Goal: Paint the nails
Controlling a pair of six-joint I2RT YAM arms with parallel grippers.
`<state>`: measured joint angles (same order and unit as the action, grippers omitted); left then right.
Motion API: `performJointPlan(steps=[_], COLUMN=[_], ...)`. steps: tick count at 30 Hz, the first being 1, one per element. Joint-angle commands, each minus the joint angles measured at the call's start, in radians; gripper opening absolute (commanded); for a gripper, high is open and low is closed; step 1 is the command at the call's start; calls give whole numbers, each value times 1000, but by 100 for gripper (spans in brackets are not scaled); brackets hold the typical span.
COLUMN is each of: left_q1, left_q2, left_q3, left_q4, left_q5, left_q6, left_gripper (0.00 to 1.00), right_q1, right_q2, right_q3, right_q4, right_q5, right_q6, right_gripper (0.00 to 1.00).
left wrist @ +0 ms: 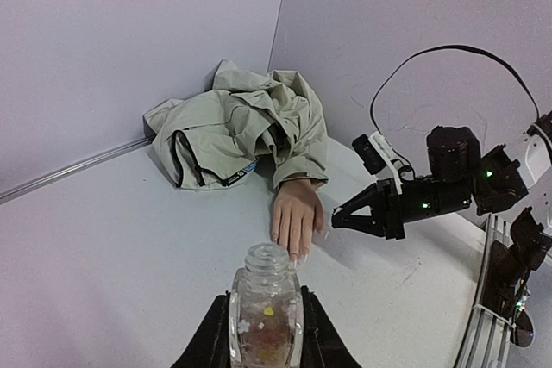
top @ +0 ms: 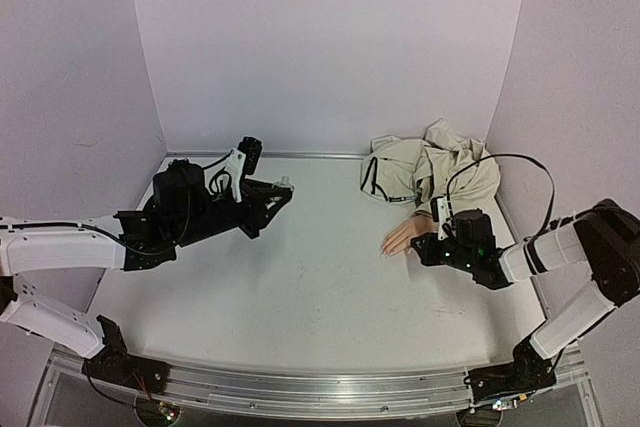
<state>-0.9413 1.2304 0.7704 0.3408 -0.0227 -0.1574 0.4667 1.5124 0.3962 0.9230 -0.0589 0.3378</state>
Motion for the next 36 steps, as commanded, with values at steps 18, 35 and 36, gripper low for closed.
performJointPlan(steps=[18,35,36], left_q1=[6,5,6], left_q2=[-36,-33,-33], left_q3=[6,3,4], left_q4=[49,49,49], left_q5=[-3,-9,-10], left_q6=[-3,9,9], left_gripper=[0,0,0], right_q1=[4,4,4], right_q2=[-68,-17,-17], right_q3=[-5,-7,-7], right_q4=[37,107,109], right_q5=[144,107,107], right_q6=[7,-2,-3], right_gripper=[0,0,0])
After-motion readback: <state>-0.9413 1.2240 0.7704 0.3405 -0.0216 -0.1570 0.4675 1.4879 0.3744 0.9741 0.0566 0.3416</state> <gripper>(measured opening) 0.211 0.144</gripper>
